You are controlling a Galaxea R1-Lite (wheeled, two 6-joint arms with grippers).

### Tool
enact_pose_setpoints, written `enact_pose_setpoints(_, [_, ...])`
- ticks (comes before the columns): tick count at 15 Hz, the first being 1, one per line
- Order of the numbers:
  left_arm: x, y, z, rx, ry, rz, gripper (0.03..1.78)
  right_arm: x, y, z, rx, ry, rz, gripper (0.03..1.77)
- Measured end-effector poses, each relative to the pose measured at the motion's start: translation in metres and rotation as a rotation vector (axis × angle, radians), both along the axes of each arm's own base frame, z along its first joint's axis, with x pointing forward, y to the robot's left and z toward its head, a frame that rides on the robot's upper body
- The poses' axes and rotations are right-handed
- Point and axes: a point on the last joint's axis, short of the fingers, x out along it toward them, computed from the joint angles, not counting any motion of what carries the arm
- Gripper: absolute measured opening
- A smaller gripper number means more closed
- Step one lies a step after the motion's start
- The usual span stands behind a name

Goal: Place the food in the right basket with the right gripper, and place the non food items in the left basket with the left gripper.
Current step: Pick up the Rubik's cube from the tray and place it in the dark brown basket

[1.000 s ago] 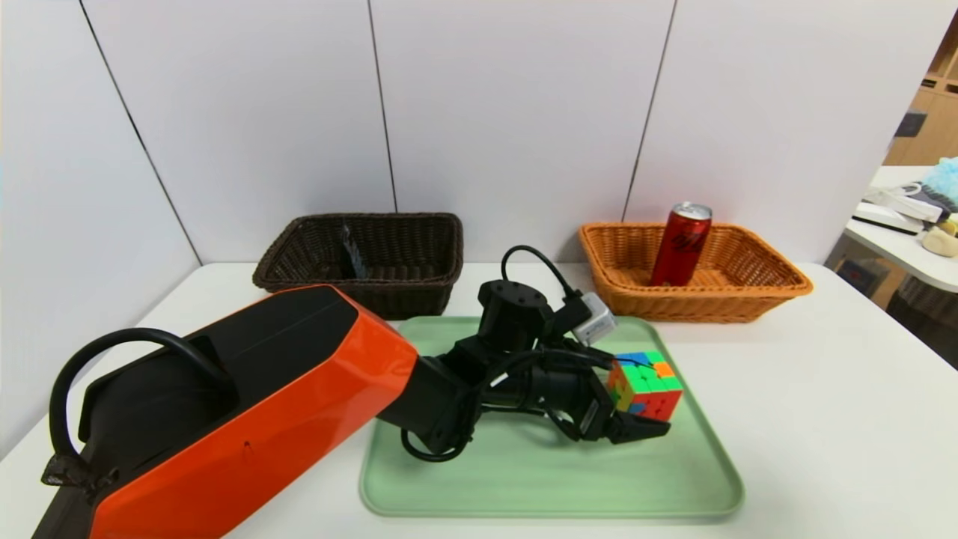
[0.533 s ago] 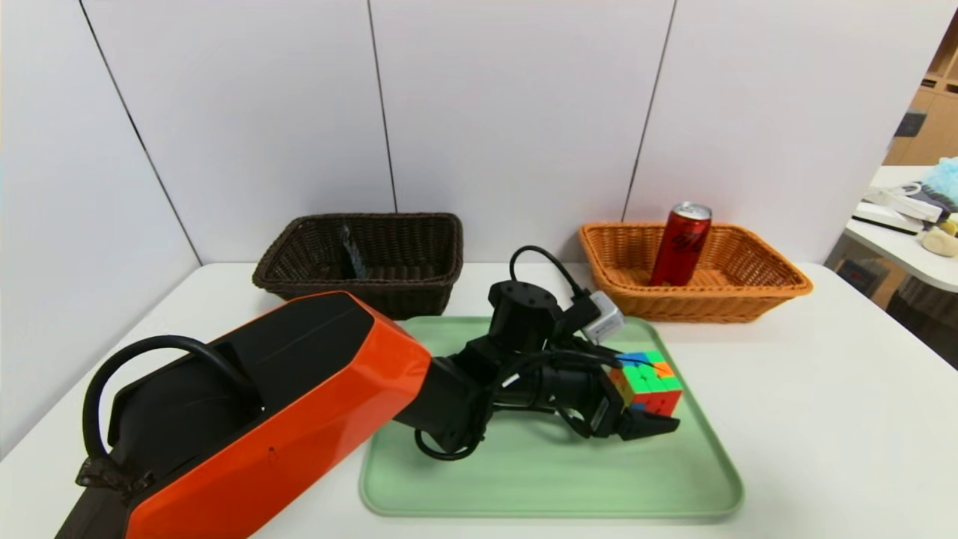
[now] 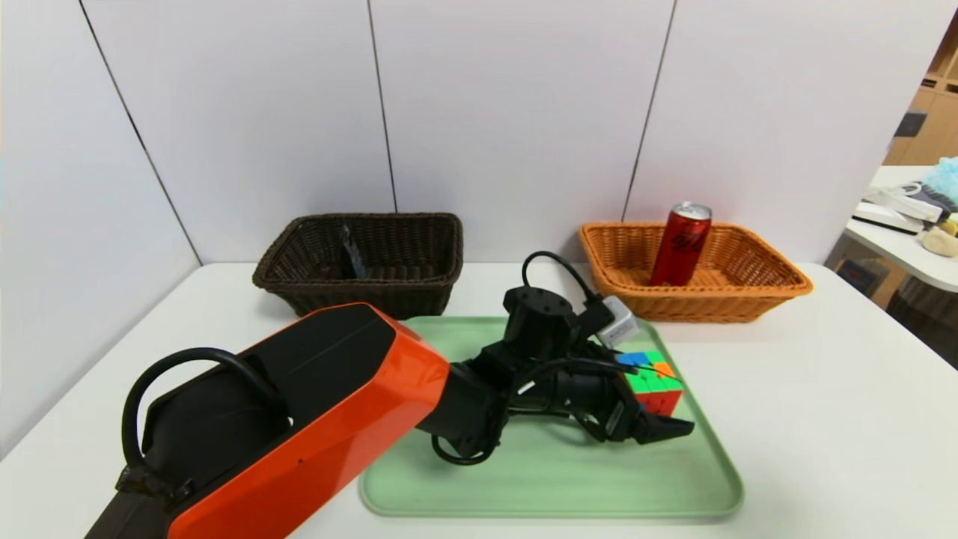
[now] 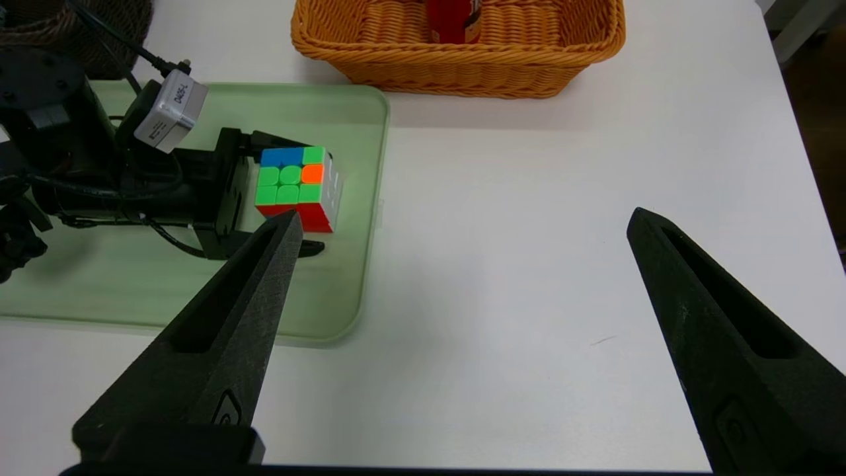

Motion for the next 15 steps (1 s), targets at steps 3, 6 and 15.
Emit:
enact_pose_setpoints(3, [0.0004,-0.0014,-0.0037,0.003,0.001,0.002,1.69,-0.0012,-0.0001,-0.0012,-0.001,0.001,-0.001,1.69])
enact_pose_setpoints(6, [0.001,-0.0024,-0.0056,0.003,0.001,0.003,1.69,-0.0025,-0.0003,-0.0034,-0.002,0.004,-0.002,1.69])
enact_pose_setpoints(15, [0.0027,-0.004,-0.0075,0.0,0.0,0.004,1.0,-0.0042,-0.0005,-0.0058,-0.003,0.008,-0.003,1.69])
